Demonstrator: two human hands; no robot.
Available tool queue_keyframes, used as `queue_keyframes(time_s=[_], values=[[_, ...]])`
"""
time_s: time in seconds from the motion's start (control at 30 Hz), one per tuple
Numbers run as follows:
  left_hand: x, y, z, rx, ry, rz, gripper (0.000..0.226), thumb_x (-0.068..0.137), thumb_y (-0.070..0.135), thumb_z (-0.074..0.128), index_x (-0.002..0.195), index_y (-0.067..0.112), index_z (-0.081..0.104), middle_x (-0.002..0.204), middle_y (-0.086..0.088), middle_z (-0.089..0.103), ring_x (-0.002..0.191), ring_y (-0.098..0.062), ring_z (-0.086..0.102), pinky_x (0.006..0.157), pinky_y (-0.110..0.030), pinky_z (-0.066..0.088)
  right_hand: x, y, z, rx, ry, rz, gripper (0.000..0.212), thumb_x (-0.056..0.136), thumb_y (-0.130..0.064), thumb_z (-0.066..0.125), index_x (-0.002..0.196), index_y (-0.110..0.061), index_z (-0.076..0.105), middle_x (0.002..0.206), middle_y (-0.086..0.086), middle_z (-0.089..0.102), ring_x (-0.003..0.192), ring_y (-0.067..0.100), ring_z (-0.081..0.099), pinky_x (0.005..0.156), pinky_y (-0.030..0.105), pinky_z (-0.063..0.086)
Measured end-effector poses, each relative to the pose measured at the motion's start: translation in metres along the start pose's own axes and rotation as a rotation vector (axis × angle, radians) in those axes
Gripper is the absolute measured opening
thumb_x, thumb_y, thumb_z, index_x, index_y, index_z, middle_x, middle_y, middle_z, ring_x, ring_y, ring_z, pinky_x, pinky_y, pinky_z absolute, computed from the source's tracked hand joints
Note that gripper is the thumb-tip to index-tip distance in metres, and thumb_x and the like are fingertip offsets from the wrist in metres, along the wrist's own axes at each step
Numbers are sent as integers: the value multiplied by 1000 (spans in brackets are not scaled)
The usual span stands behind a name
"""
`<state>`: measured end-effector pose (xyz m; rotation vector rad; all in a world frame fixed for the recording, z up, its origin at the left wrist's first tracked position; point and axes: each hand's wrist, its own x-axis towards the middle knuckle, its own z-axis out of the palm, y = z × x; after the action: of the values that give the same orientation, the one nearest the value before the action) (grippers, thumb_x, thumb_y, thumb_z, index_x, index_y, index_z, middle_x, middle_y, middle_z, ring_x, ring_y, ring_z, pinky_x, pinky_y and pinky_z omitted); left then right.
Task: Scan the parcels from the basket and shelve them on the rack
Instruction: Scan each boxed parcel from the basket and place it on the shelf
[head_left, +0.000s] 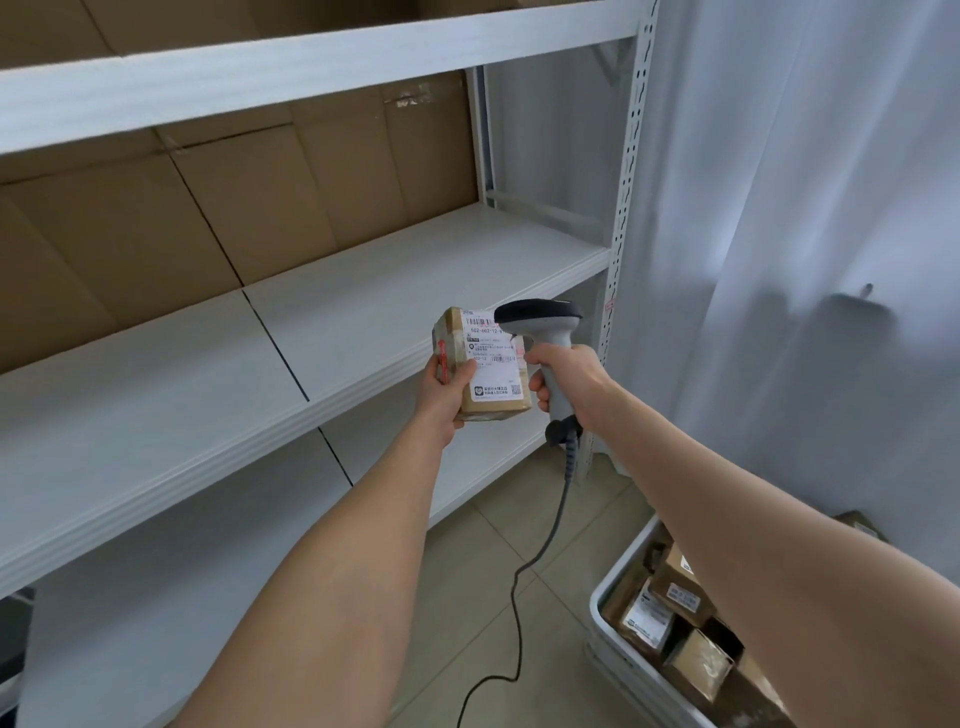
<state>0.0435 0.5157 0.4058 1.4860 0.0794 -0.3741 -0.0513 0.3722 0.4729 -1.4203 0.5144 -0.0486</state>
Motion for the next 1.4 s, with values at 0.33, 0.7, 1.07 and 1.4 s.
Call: queue_keyframes(time_s=[0.33,0.7,1.07,1.4], values=[[0,9,-11,-21,-1,-15,50,92,26,61,137,30,40,124,0,61,98,-24,62,93,-52,47,-2,-12,15,17,9,0,10,88,-10,59,84,-1,58,57,8,53,40,15,43,42,22,42],[5,19,-19,-82,6,-30,46,94,24,59,136,27,41,122,-2,63,95,-25,64,86,-49,51,-3,-22,30,-13,12,9,8,88,-9,58,87,-1,57,58,8,51,42,16,41,43,22,41],[6,22,-41,-49,5,-31,43,94,27,58,135,28,44,115,0,65,95,-24,63,85,-48,50,4,-20,48,55,-97,26,26,88,-28,66,102,-8,58,63,8,60,52,17,53,53,26,51],[-9,22,-74,-55,27,-24,37,95,26,57,130,28,46,113,2,65,87,-19,64,84,-47,50,-7,-14,78,16,-41,34,17,88,-18,64,86,-4,55,57,6,51,43,15,44,47,23,43]])
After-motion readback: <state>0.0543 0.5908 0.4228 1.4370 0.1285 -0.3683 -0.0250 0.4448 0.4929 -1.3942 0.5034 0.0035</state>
